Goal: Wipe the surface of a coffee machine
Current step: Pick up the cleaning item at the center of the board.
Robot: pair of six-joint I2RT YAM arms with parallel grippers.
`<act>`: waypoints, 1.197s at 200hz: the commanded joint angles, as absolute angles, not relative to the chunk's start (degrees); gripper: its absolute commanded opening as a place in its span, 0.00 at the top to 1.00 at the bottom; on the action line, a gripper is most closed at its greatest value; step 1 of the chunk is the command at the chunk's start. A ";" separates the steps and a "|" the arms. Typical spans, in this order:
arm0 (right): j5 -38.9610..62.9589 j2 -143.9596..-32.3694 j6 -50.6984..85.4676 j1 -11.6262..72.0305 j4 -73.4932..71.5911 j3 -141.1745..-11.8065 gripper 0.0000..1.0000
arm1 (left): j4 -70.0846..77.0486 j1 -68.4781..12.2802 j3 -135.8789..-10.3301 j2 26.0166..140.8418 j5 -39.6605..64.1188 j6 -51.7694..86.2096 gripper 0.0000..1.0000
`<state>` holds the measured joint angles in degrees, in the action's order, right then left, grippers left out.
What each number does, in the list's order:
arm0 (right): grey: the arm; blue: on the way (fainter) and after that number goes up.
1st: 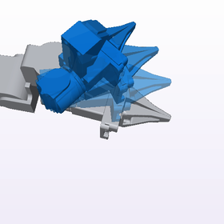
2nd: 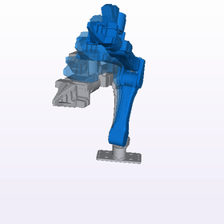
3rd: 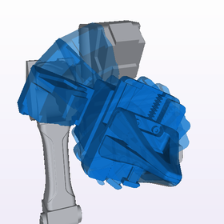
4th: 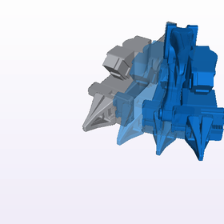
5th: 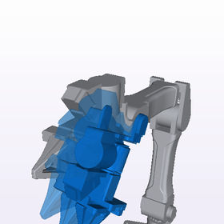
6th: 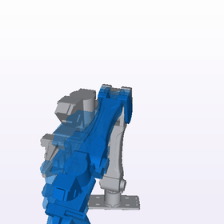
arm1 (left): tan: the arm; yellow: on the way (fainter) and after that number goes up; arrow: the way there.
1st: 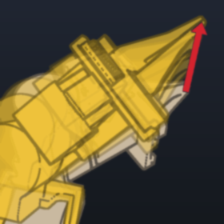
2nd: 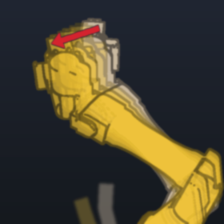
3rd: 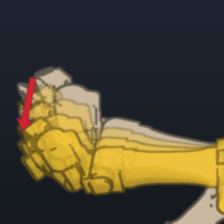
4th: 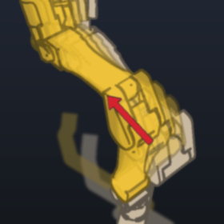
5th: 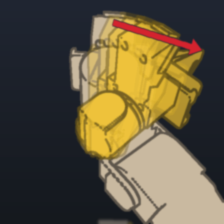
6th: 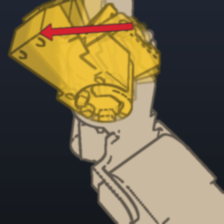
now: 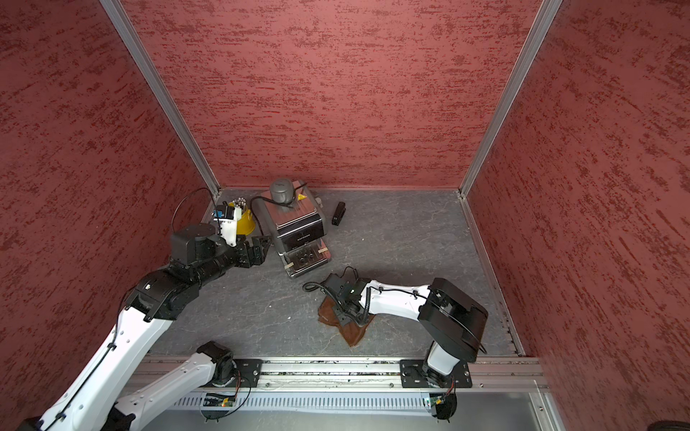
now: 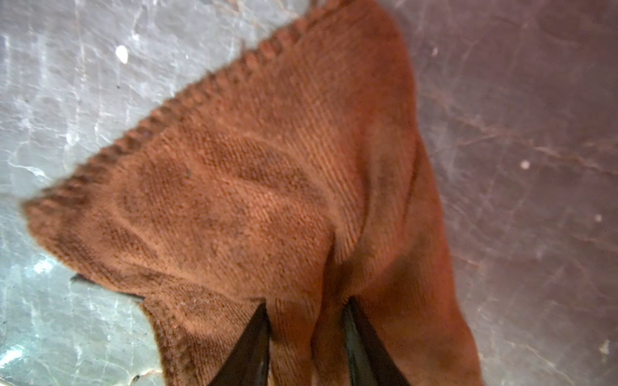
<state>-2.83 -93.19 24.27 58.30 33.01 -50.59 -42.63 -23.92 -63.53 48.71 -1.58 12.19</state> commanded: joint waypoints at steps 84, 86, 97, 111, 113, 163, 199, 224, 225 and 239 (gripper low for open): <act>0.21 -89.32 27.45 57.79 33.64 -47.83 1.00 | -44.37 -24.02 -68.51 53.00 -3.50 12.71 0.11; 0.32 -88.95 27.54 57.58 33.52 -47.86 1.00 | -44.51 -24.00 -68.96 53.26 -3.58 12.80 0.11; 1.06 -86.76 27.85 56.15 33.01 -48.16 1.00 | -45.91 -23.48 -71.39 55.33 -3.53 13.53 0.12; 2.15 -83.61 28.17 53.40 32.27 -48.58 1.00 | -47.55 -22.82 -74.67 57.91 -3.22 14.81 0.12; 2.32 -83.55 28.14 52.97 32.24 -48.73 1.00 | -47.77 -22.73 -75.16 58.27 -3.11 15.02 0.12; 5.94 -74.36 24.33 41.20 33.18 -56.34 1.00 | -50.83 -20.32 -86.78 67.53 -0.36 19.37 0.15; 4.83 -76.72 17.79 37.47 36.91 -70.10 1.00 | -52.03 -19.69 -92.90 74.49 -0.73 20.44 0.17; 3.32 -79.06 14.83 36.45 38.49 -78.95 1.00 | -51.50 -18.45 -94.07 76.98 0.31 21.44 0.18; 3.24 -79.13 14.71 36.37 38.49 -79.25 1.00 | -51.55 -18.37 -94.10 77.03 0.37 21.49 0.18; 3.13 -80.00 13.28 35.63 38.42 -83.20 1.00 | -51.53 -17.31 -94.39 77.99 0.66 21.87 0.18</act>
